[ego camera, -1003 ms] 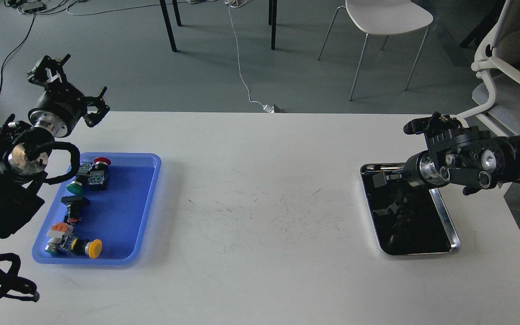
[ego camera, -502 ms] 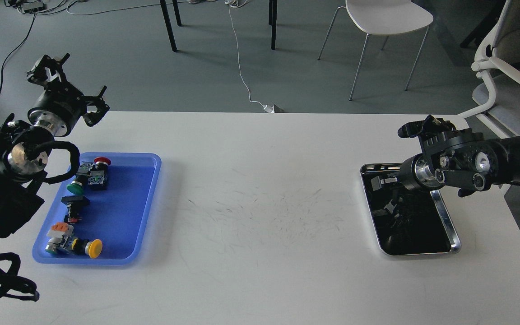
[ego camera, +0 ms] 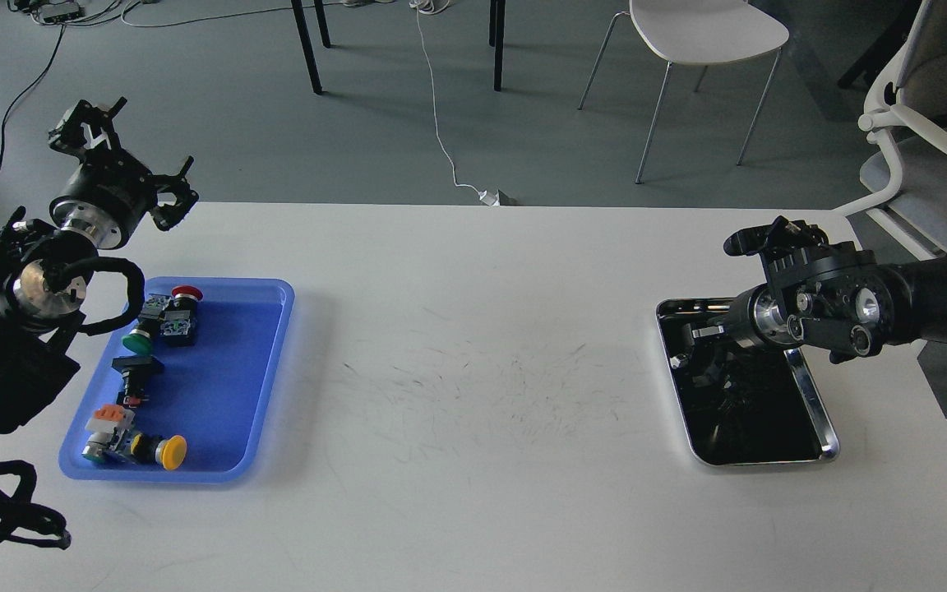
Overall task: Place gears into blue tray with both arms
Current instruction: 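Carry the black gear with the right gripper to mid-table and release it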
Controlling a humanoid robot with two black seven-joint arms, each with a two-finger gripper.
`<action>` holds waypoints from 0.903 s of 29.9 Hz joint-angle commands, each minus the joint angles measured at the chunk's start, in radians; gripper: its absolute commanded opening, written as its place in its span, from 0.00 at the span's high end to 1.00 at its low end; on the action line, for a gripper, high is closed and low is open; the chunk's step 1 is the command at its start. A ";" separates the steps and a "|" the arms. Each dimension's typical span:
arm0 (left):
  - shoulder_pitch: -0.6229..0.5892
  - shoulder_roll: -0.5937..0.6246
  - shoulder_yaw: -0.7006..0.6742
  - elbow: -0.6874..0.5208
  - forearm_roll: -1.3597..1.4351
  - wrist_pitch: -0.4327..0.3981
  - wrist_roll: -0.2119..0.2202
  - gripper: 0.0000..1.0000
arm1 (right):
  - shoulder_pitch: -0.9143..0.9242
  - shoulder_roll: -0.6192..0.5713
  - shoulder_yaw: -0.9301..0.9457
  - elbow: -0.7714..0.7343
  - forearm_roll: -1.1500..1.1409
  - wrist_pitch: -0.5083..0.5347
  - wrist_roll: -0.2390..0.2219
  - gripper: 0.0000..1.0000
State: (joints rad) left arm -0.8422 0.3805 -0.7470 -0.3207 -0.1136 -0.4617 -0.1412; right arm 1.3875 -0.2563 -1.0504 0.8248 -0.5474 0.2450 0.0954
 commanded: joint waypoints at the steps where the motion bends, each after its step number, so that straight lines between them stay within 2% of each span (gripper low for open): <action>1: 0.000 0.001 0.000 0.000 0.000 0.000 0.000 0.01 | 0.013 0.002 0.004 0.004 0.003 0.016 0.004 0.92; 3: -0.001 0.001 0.000 0.000 0.000 0.000 0.000 0.01 | 0.027 0.002 0.004 0.005 0.003 0.023 0.007 0.98; 12: 0.000 0.001 0.000 0.000 0.000 0.002 0.000 0.01 | 0.198 -0.003 0.018 0.101 0.006 0.034 0.007 0.98; 18: 0.000 0.001 0.000 0.000 0.000 0.002 0.000 0.01 | 0.281 0.006 0.171 0.227 0.090 -0.010 0.001 0.98; 22: -0.001 0.001 0.000 0.000 0.000 0.002 0.000 0.01 | 0.281 0.083 0.236 0.292 0.245 -0.093 0.007 0.98; 27: -0.001 0.001 0.000 0.000 0.000 0.003 0.000 0.01 | 0.268 0.227 0.242 0.309 0.311 -0.157 0.009 0.98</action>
State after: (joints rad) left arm -0.8427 0.3822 -0.7470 -0.3206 -0.1134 -0.4597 -0.1412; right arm 1.6669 -0.1120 -0.8125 1.1278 -0.2750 0.1244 0.1035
